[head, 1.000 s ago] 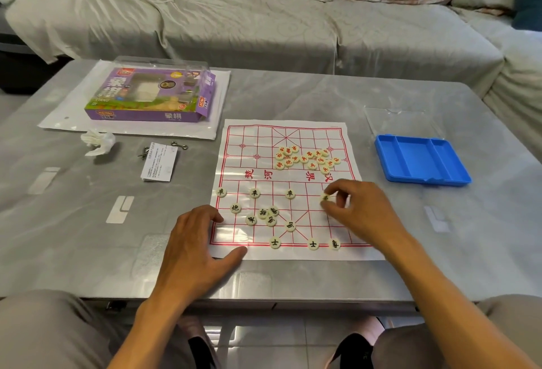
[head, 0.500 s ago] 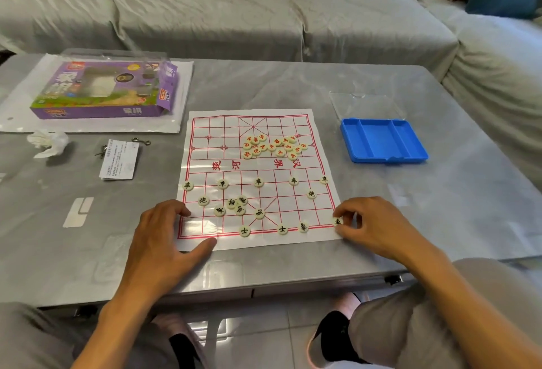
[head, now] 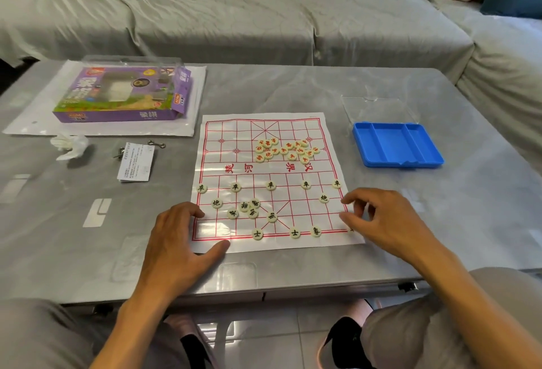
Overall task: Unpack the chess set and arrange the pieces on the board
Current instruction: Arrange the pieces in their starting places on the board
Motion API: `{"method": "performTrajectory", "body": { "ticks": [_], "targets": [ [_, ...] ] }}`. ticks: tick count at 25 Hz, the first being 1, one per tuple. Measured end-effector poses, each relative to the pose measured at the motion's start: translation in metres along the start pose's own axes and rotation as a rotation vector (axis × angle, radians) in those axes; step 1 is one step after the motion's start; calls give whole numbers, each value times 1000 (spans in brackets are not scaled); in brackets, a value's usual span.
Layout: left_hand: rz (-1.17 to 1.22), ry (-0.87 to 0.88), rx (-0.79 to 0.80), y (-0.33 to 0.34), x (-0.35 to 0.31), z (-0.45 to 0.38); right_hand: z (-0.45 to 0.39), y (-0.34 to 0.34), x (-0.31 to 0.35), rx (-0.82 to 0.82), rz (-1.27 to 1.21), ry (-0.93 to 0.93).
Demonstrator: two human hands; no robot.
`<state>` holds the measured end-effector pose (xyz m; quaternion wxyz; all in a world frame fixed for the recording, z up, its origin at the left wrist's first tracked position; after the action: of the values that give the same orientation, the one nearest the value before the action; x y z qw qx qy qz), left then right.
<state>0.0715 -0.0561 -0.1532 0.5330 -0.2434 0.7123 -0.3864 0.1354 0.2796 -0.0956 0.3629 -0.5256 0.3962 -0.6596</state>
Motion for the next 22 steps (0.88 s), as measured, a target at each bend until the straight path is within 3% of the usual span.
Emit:
{"method": "performTrajectory", "body": {
  "ticks": [7, 22],
  "targets": [
    [11, -2, 2, -1, 1, 1, -36, 43, 79, 143, 2, -201],
    [15, -14, -7, -1, 0, 2, -49, 51, 86, 181, 93, -281]
  ]
}}
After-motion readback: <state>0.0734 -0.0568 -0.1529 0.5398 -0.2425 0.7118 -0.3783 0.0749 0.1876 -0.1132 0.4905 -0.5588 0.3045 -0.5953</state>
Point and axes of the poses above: each hand's wrist, its own z-axis away from the middle knuckle, its own y-axis out of the palm, x = y × z, the point moved 2 cm from there along -z, towards the middle knuckle, and after that the axes turned 2 degrees about x, right-handed, at the moved point
